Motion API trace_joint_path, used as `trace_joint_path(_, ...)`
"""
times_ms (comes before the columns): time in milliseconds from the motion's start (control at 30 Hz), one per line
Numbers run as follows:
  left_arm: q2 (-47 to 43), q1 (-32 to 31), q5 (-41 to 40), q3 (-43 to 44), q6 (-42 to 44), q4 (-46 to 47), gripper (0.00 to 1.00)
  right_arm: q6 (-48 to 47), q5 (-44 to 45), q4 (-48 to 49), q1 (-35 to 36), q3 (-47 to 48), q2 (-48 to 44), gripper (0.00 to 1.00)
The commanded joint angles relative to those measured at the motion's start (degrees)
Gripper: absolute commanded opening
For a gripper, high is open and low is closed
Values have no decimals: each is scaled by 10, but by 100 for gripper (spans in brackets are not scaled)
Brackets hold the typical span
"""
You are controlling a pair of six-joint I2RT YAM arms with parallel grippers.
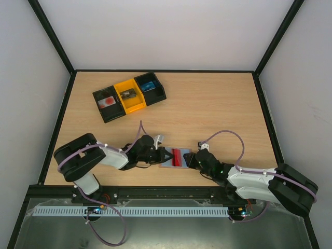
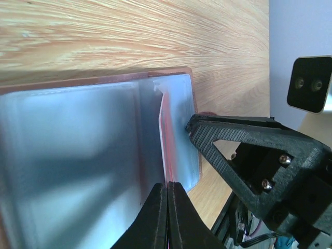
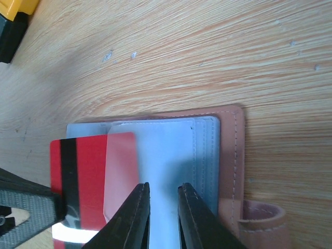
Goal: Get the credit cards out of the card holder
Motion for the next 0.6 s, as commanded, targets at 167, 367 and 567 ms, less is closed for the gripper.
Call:
trace_joint_path(167, -77, 22, -24, -33, 19, -52, 3, -21, 44, -100, -2, 11, -32, 18)
trace_joint_path(367, -141, 39, -48, -46, 29, -105, 3, -68, 72, -130, -2, 31, -102, 21)
trace_joint_path(567, -203, 52, -67, -50, 27, -156, 3, -165, 78, -154, -2, 59, -166, 26)
